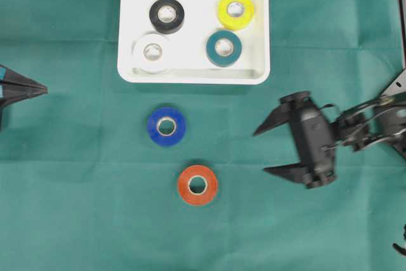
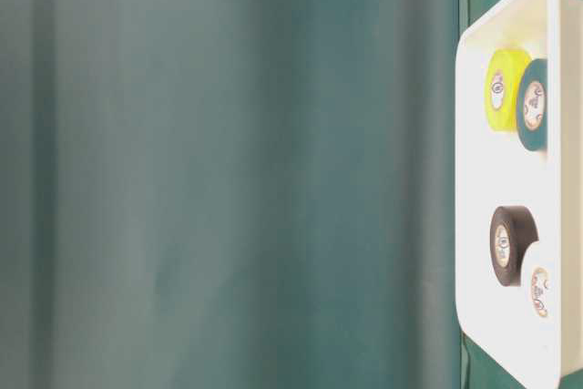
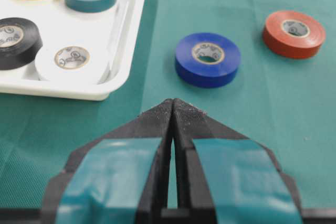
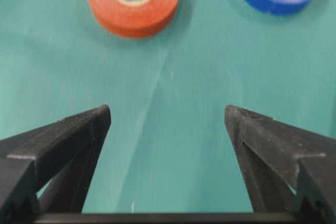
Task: Put the tape into the white case with the right arm.
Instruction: 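Move the open right gripper over the red tape roll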
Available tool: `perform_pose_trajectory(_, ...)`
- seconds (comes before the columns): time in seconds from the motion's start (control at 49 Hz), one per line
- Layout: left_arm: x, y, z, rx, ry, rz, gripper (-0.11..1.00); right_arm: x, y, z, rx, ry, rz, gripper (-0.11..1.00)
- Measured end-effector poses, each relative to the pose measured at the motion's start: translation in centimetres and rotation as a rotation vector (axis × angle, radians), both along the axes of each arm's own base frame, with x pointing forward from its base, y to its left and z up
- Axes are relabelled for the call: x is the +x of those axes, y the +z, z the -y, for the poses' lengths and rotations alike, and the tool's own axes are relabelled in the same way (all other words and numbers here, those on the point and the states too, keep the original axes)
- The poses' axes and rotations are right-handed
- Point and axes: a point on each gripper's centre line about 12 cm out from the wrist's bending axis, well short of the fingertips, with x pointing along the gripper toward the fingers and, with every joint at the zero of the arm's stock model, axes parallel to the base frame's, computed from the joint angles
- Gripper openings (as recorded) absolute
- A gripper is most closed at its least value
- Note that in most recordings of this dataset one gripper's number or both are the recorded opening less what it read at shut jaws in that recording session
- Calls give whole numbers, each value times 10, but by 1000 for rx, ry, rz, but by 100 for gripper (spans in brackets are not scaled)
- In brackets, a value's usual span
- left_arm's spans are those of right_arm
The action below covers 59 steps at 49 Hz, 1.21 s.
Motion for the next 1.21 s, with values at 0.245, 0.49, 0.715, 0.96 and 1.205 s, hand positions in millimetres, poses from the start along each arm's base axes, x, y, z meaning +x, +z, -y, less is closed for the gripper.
perform_pose_trajectory(0.245, 0, 0, 0, 2, -2, 0, 0, 53, -7, -15, 4, 12, 1, 70)
perform_pose_trajectory(0.49, 0, 0, 0, 0, 0, 0, 0, 95, -13, -25, 6, 14, 12, 70)
perform_pose_trajectory(0.715, 0, 0, 0, 2, 0, 0, 0, 114, -17, -31, 1, 19, 11, 70)
perform_pose_trajectory(0.96, 0, 0, 0, -2, -1, 0, 0, 116, -22, -28, -23, 1, -29, 70)
perform_pose_trajectory(1.205, 0, 0, 0, -2, -1, 0, 0, 115, -34, -28, -83, -26, -134, 70)
